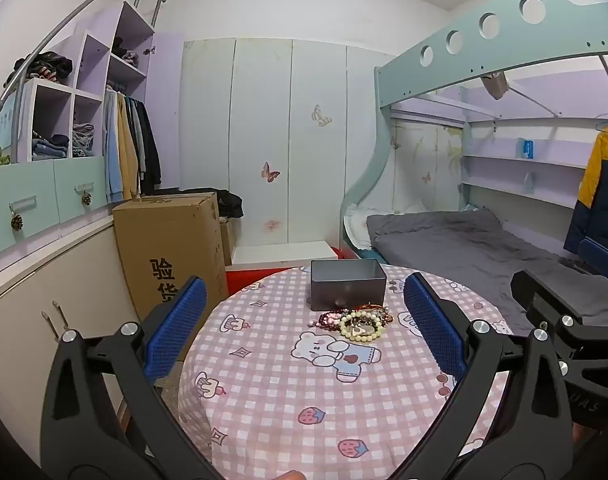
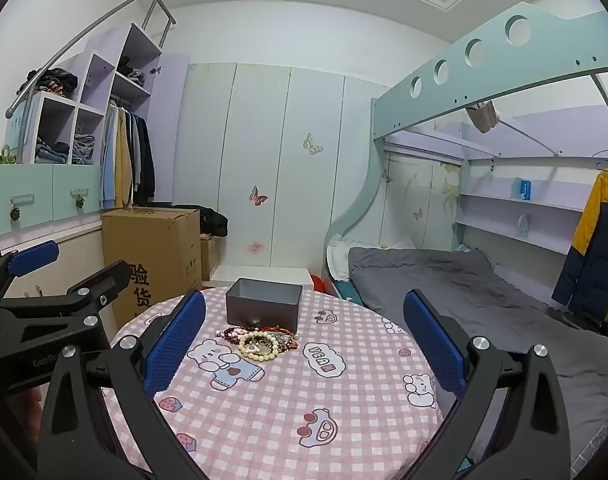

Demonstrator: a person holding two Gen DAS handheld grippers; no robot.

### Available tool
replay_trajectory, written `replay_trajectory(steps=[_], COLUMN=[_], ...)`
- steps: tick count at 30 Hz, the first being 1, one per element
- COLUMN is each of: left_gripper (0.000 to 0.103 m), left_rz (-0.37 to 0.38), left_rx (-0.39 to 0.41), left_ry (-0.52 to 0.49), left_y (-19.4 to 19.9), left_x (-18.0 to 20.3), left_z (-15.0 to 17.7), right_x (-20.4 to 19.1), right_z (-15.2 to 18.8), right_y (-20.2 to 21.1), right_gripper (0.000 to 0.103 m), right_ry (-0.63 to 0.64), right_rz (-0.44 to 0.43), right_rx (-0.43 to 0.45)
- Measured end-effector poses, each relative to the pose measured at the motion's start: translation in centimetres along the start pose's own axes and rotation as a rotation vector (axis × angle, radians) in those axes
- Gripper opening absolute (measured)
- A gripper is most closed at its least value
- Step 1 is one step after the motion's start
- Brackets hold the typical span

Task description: Organize jewelry

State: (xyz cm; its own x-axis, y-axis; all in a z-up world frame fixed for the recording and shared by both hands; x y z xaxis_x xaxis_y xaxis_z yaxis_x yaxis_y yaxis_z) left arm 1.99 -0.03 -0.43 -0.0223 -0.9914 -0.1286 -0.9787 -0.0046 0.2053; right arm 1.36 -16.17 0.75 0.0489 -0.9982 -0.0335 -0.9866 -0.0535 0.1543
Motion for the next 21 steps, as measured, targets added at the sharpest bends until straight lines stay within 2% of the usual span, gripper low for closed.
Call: replay_trajectory(steps=[21], left_gripper=[0.097], left_rz=[-0.007], left_rx=[0.009], left_ry=[-0.003], left_y=[0.57], left_x=[-0.04], left_z=[0.01], right_x=[-0.05], right_z=[-0.06], right_y=[-0.1], right_gripper=[0.096], right_ry=[0.005], right_rz=[-0.001], right_rx=[-0.011])
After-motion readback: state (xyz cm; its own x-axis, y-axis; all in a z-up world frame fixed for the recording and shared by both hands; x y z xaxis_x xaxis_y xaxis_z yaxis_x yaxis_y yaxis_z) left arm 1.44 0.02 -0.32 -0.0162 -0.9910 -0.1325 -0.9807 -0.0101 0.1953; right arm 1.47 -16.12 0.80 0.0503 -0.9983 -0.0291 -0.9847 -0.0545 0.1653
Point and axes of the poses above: each gripper's, at about its wrist camera, not at the fingertips, and y roughly against the way its jaws point, x to its right, z to its underside, the point moved 2 cm from there along -y, roughly the way its jaws point, and after that the axes turned 6 degrees about -y, right-handed, at the moved point
